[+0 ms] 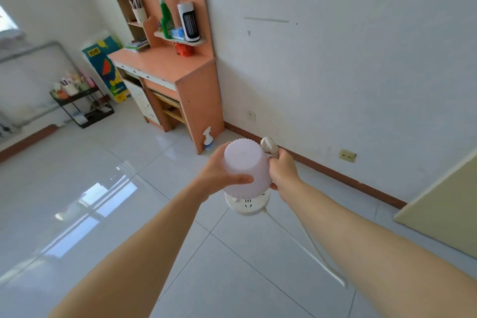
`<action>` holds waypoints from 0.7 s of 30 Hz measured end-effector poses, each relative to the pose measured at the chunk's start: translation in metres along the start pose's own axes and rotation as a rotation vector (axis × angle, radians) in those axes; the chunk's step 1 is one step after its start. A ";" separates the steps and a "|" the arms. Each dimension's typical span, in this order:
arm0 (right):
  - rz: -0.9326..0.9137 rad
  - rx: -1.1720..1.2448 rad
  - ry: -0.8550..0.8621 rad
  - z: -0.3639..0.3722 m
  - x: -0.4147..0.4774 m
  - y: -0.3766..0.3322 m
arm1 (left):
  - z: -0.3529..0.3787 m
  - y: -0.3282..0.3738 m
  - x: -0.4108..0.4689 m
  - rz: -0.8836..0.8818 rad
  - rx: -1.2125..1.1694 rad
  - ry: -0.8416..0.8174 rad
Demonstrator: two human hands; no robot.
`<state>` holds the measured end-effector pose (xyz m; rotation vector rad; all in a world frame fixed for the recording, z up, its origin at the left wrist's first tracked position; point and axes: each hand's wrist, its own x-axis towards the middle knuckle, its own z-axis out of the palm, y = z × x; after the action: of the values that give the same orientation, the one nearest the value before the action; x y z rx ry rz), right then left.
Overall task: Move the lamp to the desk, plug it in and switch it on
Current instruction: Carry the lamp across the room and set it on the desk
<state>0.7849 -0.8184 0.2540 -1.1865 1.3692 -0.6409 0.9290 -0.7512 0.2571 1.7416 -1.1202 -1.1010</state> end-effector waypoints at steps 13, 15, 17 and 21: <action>-0.015 -0.033 -0.139 0.140 0.120 -0.074 | -0.134 -0.026 0.116 -0.002 -0.060 0.156; -0.013 -0.041 -0.148 0.167 0.139 -0.089 | -0.162 -0.031 0.136 -0.016 -0.060 0.164; -0.011 -0.041 -0.153 0.195 0.159 -0.105 | -0.193 -0.034 0.159 -0.037 -0.069 0.172; -0.019 -0.038 -0.134 0.242 0.194 -0.132 | -0.245 -0.035 0.200 -0.014 -0.026 0.168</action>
<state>1.0833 -0.9751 0.2492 -1.2517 1.2640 -0.5408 1.2144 -0.8909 0.2546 1.7875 -0.9880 -0.9543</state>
